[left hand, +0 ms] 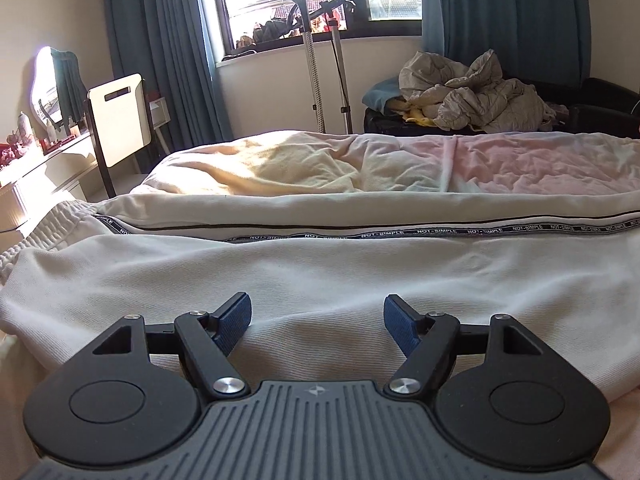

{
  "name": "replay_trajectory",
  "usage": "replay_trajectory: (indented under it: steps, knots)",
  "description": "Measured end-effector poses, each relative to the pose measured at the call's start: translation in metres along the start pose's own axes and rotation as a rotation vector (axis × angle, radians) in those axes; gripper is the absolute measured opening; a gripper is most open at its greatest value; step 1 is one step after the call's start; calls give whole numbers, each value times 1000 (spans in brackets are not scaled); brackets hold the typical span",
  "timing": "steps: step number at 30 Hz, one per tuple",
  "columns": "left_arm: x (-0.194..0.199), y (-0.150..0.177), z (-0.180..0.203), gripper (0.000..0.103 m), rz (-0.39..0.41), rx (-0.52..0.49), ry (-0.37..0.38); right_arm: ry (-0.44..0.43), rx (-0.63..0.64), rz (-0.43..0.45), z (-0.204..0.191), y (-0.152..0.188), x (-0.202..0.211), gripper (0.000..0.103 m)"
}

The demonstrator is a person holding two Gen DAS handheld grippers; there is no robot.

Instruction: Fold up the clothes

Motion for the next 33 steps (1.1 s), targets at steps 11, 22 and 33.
replay_trajectory:
  steps: [11,22,33]
  knots:
    - [4,-10,-5,77,24,17,11,-72,271,64,-85,-8,22,8]
    - [83,-58,-83,77,287,264,28,-403,661,141,-299,64,73,8]
    - [86,-43,-126,77,281,402,68,-599,967,-59,-350,270,136,9]
Point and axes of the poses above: each gripper's, at about its wrist camera, not at the fingertips, and x roughly against the way its jaws point, z to its right, y to its underside, the point moved 10 cm from there along -x, roughly the way its jaws point, and after that the axes turned 4 degrees about x, right-handed, at the moved point
